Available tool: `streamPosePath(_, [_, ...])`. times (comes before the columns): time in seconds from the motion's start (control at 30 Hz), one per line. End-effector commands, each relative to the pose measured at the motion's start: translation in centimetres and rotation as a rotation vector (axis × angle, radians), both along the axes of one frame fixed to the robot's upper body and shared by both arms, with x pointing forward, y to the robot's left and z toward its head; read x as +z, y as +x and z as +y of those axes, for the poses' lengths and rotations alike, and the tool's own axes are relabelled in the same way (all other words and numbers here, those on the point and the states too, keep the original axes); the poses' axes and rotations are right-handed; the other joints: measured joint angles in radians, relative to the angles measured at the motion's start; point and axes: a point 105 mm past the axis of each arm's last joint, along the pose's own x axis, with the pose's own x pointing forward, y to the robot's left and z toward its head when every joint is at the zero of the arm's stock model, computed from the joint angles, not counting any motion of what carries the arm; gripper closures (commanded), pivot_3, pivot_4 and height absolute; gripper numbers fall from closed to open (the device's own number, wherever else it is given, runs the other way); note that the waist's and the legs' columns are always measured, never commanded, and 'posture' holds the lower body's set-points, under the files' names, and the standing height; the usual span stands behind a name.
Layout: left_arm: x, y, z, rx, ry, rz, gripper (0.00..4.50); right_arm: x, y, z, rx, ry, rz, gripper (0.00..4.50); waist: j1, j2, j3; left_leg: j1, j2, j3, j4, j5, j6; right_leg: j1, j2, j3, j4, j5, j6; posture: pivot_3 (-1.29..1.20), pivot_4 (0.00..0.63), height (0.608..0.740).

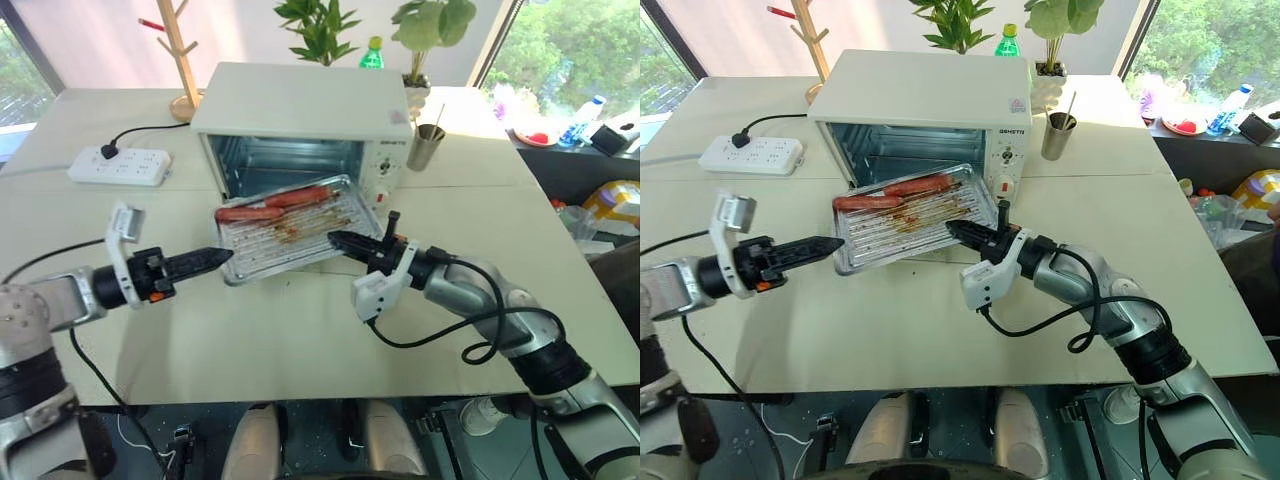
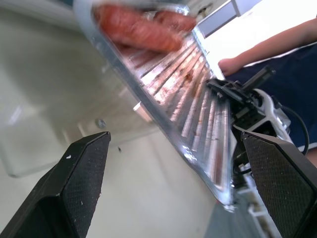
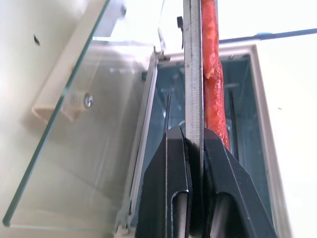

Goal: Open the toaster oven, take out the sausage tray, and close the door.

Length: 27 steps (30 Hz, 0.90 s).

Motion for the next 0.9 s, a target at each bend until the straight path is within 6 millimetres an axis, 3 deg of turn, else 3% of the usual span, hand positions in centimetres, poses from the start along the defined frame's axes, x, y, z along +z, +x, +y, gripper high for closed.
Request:
streamPosePath(0.03, [0.9,0.4,-1.2,-0.005,-0.030,-0.036,0.00,2.1,-0.3,-0.1,0.027,0.044,-0.050,4.42,0.001,0.000,0.000,0.000,0.000,0.000,0.000,0.000,0.000,0.000,0.000,0.000,0.000,0.000,0.000,0.00,0.150,0.717])
streamPosePath(0.27, [0.5,1.0,-3.3,-0.038,-0.101,0.004,0.00,2.2,-0.5,-0.2,0.016,0.055,-0.038,4.42,0.000,0.000,0.000,0.001,0.000,-0.001,0.000,0.001,-0.001,0.001,-0.001,0.001,0.000,0.000,0.000,0.00,0.150,0.717])
streamPosePath(0.37, [0.3,1.2,-3.6,-0.038,-0.141,0.030,0.87,2.2,-0.5,-0.4,0.008,0.057,-0.038,4.50,0.000,0.000,0.000,0.001,0.000,-0.002,0.000,0.001,-0.001,0.001,-0.001,0.001,0.000,0.000,0.000,0.00,0.150,0.717])
streamPosePath(0.57, [-0.1,1.6,-3.6,-0.029,-0.177,0.082,3.89,2.3,-0.7,-0.6,-0.001,0.058,-0.042,4.50,0.001,0.000,0.000,0.001,0.000,-0.003,0.000,0.001,-0.001,0.001,-0.001,0.001,0.000,0.000,0.000,0.00,0.150,0.717])
streamPosePath(0.63, [-0.2,1.5,-3.8,-0.038,-0.180,0.094,4.46,2.2,-0.8,-0.7,-0.002,0.057,-0.041,4.50,0.001,0.000,0.000,0.001,0.000,-0.003,0.000,0.001,-0.002,0.001,-0.001,0.001,0.000,0.000,0.000,0.00,0.150,0.717])
streamPosePath(0.9, [-1.3,1.1,-4.2,-0.042,-0.201,0.164,4.46,2.1,-0.8,-0.9,-0.009,0.035,-0.042,4.50,0.002,-0.001,-0.001,0.001,-0.001,-0.003,0.000,0.003,-0.006,0.001,-0.001,0.001,0.000,0.000,0.000,0.00,0.150,0.717])
